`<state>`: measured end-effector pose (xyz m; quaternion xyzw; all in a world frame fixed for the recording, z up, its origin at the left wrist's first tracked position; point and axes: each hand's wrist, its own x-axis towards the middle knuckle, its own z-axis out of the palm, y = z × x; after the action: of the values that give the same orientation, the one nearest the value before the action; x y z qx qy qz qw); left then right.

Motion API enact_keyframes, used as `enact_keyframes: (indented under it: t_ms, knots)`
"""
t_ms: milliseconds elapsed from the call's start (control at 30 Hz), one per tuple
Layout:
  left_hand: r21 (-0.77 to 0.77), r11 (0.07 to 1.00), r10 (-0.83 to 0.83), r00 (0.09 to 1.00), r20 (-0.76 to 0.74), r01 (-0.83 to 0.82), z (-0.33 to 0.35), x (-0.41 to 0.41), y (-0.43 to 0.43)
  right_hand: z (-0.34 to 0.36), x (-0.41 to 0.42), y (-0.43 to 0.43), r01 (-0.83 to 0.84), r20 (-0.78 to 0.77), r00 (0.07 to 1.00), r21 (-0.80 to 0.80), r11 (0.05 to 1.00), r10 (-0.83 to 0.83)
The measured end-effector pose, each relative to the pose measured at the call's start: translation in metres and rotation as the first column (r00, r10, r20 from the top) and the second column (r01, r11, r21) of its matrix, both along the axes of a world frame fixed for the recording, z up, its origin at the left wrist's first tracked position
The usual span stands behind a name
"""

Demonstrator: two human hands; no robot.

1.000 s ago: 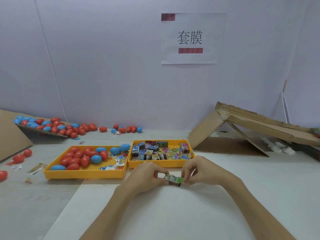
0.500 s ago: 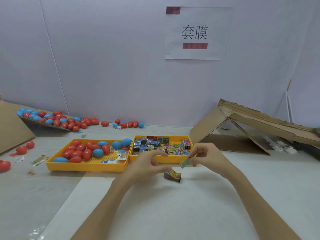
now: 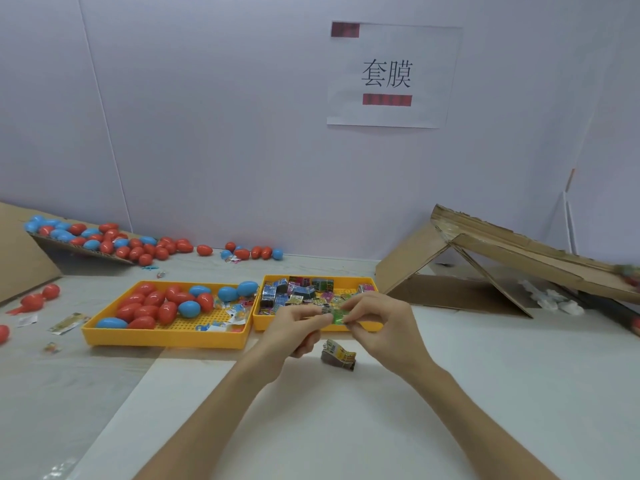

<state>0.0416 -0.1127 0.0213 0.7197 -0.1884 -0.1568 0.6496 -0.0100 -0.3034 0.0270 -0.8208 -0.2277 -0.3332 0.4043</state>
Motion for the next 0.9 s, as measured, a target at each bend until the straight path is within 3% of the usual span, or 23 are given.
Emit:
enact_keyframes:
  t_ms: [167, 333, 900]
  knots:
    - [-0.044, 0.998, 0.039, 0.998, 0.051, -0.037, 0.0020, -0.0023, -0.0012, 0.0036, -0.0028, -0.0006, -0.033, -0.175, 0.982, 0.199, 0.979, 0.069]
    - [-0.052, 0.998, 0.047, 0.996, 0.072, -0.043, 0.0028, -0.0047, -0.0025, 0.0027, 0.0002, -0.0031, -0.023, -0.294, 0.952, 0.221, 0.975, 0.089]
    - [-0.054, 0.998, 0.051, 0.994, 0.096, -0.046, 0.0026, -0.0069, -0.0047, 0.0000, 0.0031, -0.0019, -0.047, -0.291, 0.951, 0.209, 0.977, 0.108]
